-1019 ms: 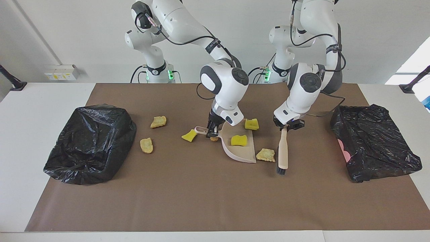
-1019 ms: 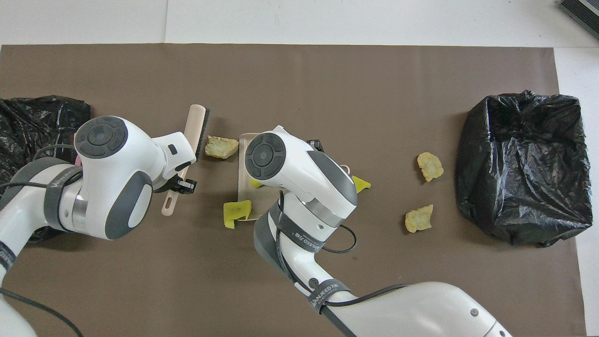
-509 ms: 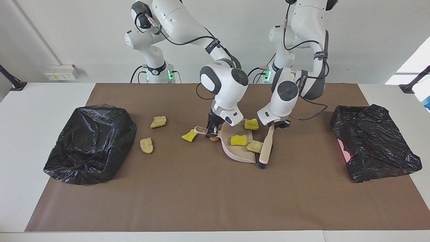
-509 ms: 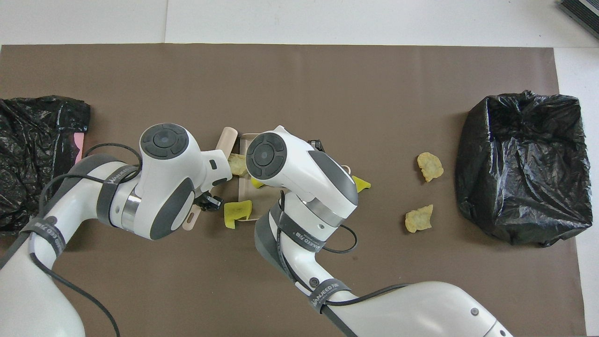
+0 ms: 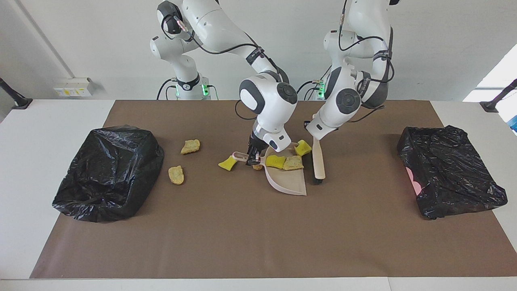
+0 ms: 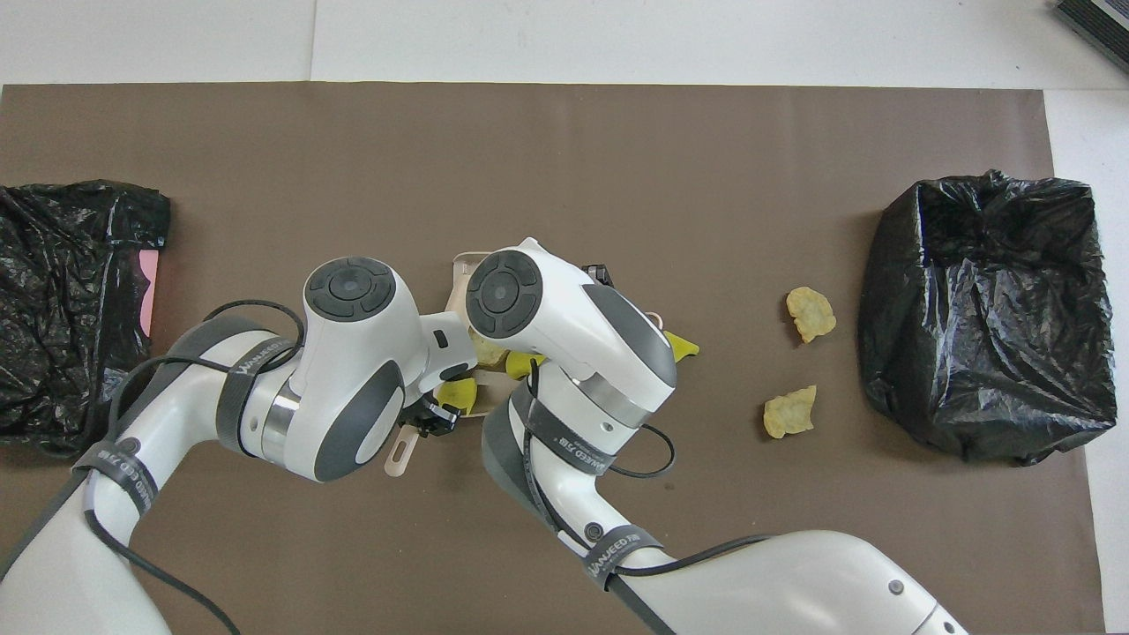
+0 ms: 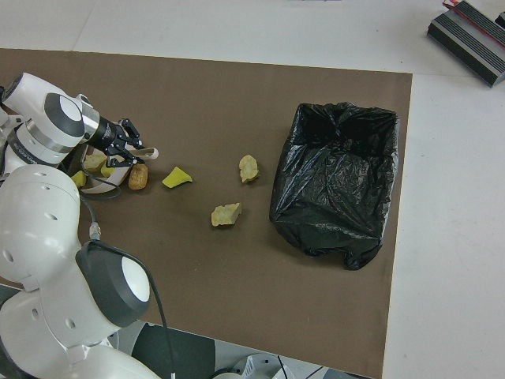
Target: Sweep and dump trash in bin
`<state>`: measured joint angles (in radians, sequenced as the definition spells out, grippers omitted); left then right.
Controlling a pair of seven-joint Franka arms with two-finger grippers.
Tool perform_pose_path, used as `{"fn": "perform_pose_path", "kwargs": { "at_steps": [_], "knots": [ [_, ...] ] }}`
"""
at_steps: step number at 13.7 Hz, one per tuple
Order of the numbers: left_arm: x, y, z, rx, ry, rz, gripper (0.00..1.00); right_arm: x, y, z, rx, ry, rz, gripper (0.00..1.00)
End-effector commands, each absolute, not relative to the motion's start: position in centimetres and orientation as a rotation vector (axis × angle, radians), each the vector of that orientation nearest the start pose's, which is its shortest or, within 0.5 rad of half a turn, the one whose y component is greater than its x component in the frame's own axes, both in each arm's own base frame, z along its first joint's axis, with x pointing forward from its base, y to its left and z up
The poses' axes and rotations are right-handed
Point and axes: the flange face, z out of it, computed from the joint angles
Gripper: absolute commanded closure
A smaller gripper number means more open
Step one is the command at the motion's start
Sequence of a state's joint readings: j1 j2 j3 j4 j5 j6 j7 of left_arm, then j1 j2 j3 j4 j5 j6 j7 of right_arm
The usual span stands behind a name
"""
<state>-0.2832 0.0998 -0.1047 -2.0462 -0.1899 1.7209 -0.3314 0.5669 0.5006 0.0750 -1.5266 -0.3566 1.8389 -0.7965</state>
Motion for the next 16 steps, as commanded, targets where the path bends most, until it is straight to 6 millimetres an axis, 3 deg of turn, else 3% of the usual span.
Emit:
{"fn": "perform_pose_path", "kwargs": {
  "at_steps": [1,4,6,8,12,16],
  "knots": [
    [45.6,-18.9,38.7,-3.04,-0.26,0.859,1.0,55.8,36.0,35.6,-2.428,-2.355,0.353,1.0],
    [40.9,-18.9,37.8,-2.976,-0.266,0.959,1.0,55.3,36.1,35.5,-2.422,-2.36,0.362,1.0],
    [36.3,-21.6,36.0,-3.021,-0.183,0.875,1.0,54.9,36.2,35.5,-2.417,-2.366,0.366,1.0],
    [33.8,-23.1,35.7,-3.056,-0.147,0.86,1.0,54.6,36.5,35.5,-2.41,-2.37,0.364,1.0],
    [34.8,-27.4,35.9,-3.256,-0.11,0.621,1.0,54.1,37.1,35.5,-2.402,-2.375,0.313,1.0],
    [37.0,-27.6,36.1,-3.325,-0.087,0.53,1.0,54.8,36.4,35.4,-2.416,-2.36,0.314,1.0]
  ]
}}
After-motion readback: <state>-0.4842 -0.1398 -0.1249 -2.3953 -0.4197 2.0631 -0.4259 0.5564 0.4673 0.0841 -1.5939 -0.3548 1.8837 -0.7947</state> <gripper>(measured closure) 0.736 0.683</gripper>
